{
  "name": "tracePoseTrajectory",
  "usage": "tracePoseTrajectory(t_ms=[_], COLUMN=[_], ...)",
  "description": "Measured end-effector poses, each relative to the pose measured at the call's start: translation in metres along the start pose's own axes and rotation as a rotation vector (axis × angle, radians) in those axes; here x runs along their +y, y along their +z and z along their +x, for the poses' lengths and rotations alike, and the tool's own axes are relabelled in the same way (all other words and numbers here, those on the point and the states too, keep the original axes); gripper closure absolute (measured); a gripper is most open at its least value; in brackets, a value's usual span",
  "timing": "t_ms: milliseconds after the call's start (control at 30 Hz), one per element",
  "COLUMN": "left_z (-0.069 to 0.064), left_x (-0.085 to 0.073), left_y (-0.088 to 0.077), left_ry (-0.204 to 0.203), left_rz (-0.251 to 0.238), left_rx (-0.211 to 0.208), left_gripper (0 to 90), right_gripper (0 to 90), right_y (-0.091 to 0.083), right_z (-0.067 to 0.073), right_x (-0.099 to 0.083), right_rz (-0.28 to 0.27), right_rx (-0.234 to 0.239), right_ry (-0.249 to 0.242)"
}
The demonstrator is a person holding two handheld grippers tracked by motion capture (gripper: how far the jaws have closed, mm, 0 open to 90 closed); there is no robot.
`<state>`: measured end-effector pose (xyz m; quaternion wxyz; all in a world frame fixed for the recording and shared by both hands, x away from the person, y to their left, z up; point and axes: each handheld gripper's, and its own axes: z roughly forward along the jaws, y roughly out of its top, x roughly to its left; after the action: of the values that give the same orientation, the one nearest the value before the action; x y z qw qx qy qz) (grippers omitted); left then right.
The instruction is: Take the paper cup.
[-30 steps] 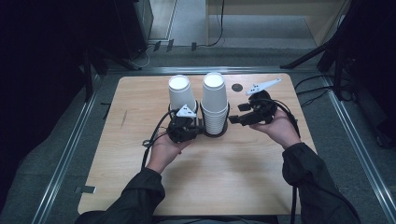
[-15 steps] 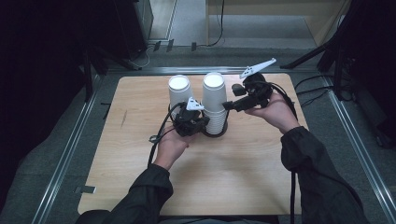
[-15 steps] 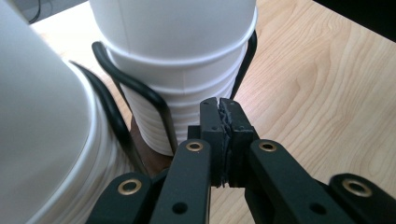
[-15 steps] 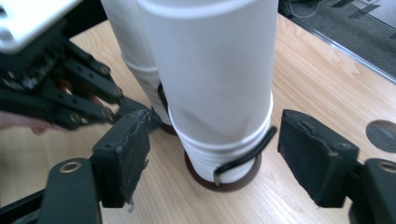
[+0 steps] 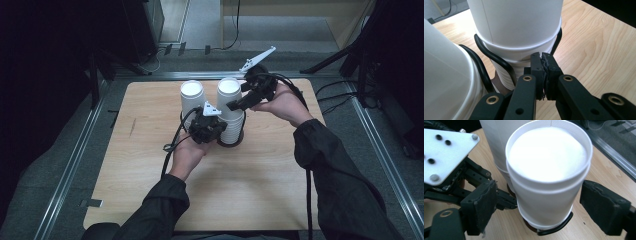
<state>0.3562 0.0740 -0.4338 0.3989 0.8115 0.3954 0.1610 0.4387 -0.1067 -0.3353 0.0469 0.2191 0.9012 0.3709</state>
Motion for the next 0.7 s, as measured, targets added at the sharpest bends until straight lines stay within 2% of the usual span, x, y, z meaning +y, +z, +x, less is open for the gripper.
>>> tracePoseTrajectory(t_ms=[400, 500, 533, 700], left_z=[-0.001, 0.000, 0.000, 0.000], left_x=[-0.001, -0.001, -0.002, -0.001], left_y=[0.004, 0.004, 0.004, 0.003], left_ry=[0.002, 0.002, -0.001, -0.002], left_rz=[0.002, 0.003, 0.004, -0.002], left_rx=[-0.003, -0.005, -0.004, 0.000], left_gripper=[88.0, 87.7, 87.4, 87.5], right_gripper=[14.1, 16.8, 21.0, 23.0], right_y=[0.022, 0.023, 0.023, 0.023], right_z=[-0.004, -0.004, -0.004, -0.001], right_x=[0.033, 0.036, 0.038, 0.042], right_rz=[0.100, 0.109, 0.119, 0.141], right_rx=[-0.048, -0.053, -0.050, -0.065], right_ry=[0.008, 0.005, 0.006, -0.019])
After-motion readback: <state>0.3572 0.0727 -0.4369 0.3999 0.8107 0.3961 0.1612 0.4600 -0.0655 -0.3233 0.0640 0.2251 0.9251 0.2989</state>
